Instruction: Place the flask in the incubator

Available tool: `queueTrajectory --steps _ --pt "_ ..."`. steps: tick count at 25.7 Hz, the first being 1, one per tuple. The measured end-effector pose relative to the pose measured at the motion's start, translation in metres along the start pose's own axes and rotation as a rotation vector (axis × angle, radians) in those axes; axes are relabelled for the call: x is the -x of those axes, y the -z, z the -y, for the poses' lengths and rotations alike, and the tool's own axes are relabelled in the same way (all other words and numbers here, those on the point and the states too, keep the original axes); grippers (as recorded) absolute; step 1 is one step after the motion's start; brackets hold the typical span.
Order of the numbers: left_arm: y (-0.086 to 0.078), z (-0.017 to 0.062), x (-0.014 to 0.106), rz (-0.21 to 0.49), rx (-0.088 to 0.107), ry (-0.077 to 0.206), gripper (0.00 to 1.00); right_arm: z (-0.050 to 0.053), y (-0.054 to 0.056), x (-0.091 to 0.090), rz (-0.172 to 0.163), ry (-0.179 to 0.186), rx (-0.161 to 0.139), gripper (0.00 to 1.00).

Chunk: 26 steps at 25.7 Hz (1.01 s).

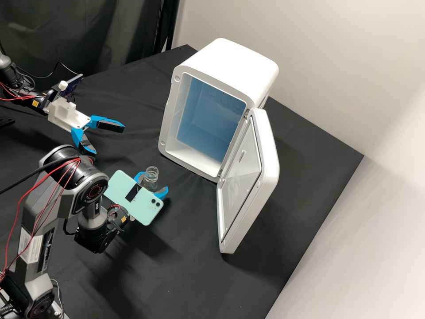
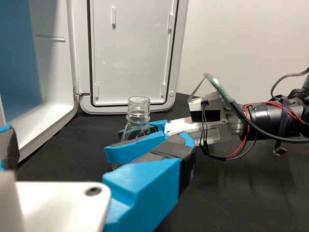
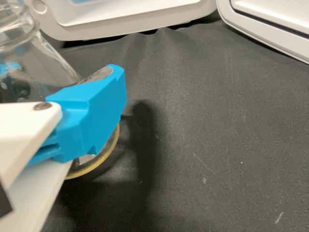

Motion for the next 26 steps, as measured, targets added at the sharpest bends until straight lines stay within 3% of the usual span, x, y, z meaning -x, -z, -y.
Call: queueTrajectory --steps 5,7,9,16,19,26 --pt "0.0 0.0 0.0 0.0 0.0 0.0 1.0 -0.009 0.003 0.003 -0.014 -0.016 -0.011 0.0" --pt "0.0 0.0 0.0 0.0 0.0 0.0 1.0 -0.018 0.004 0.007 -0.024 -0.043 -0.019 0.0" --pt "0.0 0.0 0.0 0.0 0.0 0.0 1.0 -0.028 0.005 0.011 -0.028 -0.082 -0.034 0.0" --pt "0.0 0.0 0.0 0.0 0.0 0.0 1.0 -0.068 0.013 0.036 -0.091 -0.233 -0.076 0.0" --pt "0.0 0.0 0.0 0.0 0.0 0.0 1.0 -0.074 0.014 0.045 -0.102 -0.257 -0.084 0.0" --pt "0.0 0.0 0.0 0.0 0.0 0.0 1.0 -0.075 0.018 0.052 -0.118 -0.261 -0.074 0.0"
